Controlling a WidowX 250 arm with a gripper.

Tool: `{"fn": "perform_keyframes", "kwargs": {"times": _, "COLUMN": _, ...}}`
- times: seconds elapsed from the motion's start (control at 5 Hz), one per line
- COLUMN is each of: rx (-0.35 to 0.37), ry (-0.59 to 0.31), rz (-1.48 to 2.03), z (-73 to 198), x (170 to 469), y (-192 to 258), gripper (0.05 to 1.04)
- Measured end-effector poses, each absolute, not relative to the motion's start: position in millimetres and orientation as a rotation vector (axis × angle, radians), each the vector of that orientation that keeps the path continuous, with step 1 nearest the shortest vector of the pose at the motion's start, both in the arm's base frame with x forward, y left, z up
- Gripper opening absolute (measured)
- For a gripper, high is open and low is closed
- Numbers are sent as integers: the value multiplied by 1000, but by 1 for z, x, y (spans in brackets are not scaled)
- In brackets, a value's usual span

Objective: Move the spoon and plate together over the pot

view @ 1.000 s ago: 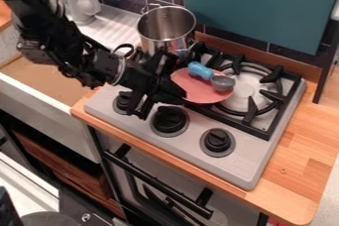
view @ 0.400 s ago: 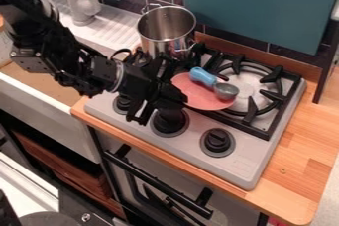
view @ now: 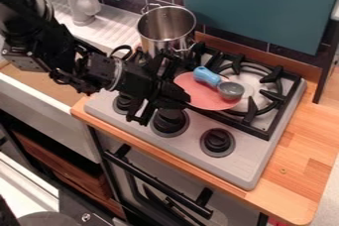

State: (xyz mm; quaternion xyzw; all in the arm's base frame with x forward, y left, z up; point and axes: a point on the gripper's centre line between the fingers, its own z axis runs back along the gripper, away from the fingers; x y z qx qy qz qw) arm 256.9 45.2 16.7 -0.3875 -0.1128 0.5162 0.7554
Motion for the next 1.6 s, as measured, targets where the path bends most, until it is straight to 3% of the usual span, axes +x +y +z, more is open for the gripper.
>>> {"fn": "perform_keyframes", "kwargs": {"times": 0.8, "rx": -931, "ry": -198, "rz": 1142, "z": 57, "x": 253, "y": 53, "gripper": 54}}
{"fn": "perform_keyframes", "kwargs": {"times": 1.2, "rx": -936, "ry": -168, "rz": 1167, "z": 67, "x": 259, "y": 60, "gripper": 54}}
{"fn": "perform_keyframes", "kwargs": {"times": 1.6, "rx": -946, "ry": -234, "rz": 1154, "z": 77, "x": 271, "y": 80, "gripper": 54}}
